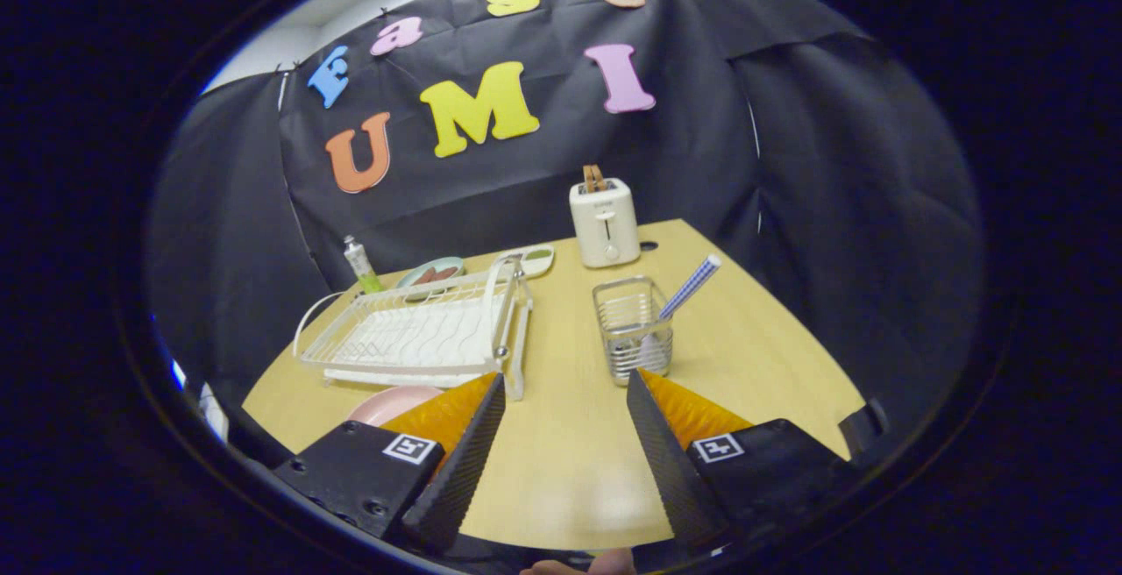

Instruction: Take the plate from the dish rack, then take the spoon from the basket and place it into the plate.

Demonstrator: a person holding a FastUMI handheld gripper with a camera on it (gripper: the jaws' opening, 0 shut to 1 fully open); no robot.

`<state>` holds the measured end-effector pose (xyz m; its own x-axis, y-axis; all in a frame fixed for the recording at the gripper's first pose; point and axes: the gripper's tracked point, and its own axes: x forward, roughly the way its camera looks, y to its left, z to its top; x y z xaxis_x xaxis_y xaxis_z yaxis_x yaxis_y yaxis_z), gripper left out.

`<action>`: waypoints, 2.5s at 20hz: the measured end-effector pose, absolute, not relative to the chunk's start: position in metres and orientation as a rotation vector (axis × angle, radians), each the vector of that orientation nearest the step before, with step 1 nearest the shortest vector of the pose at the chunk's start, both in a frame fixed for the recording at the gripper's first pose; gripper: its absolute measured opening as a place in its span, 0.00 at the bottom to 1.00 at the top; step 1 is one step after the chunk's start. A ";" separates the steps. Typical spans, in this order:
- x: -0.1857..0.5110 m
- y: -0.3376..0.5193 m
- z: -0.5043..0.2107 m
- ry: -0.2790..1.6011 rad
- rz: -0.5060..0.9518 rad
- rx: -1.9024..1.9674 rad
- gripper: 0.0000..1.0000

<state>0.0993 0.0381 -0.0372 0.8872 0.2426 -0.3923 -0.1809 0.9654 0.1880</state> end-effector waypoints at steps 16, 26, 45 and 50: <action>0.220 -0.027 -0.067 0.287 0.127 0.066 0.91; 0.244 -0.010 -0.065 0.344 0.194 0.203 0.42; 0.149 0.048 0.101 0.066 0.145 0.053 0.09; 0.090 0.124 0.110 0.086 0.255 -0.014 0.09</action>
